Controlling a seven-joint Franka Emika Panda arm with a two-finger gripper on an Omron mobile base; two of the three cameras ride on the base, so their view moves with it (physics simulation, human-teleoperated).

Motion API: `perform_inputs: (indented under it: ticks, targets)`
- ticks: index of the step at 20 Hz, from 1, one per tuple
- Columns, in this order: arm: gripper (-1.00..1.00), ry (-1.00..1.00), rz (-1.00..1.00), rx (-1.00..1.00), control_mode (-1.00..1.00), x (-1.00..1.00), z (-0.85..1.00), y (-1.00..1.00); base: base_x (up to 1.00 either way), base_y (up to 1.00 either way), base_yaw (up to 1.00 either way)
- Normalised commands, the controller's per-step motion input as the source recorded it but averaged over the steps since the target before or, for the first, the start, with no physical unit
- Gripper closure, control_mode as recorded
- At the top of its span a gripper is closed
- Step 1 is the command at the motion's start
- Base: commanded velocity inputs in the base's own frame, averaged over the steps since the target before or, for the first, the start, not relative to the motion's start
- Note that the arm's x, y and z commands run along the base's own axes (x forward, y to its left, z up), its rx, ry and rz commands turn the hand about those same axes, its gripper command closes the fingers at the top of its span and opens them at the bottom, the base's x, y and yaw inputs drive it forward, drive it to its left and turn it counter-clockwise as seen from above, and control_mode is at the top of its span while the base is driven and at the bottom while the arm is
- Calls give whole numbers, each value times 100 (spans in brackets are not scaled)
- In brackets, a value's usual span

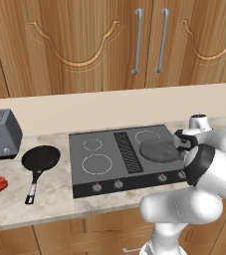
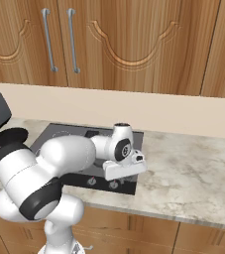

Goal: Place both pans onto different burners. Then place the onion and the steak on different pans.

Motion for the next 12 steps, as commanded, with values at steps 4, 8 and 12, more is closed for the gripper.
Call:
perform_inputs:
  ticks: [4,8,12]
  targets:
    - [100,0,0,0,-100,0,-30,7,0,0,0]
    - [100,0,0,0,-100,1,-25,0,0,0,0]
    - [100,0,0,0,-100,11,-19,0,0,0,0]
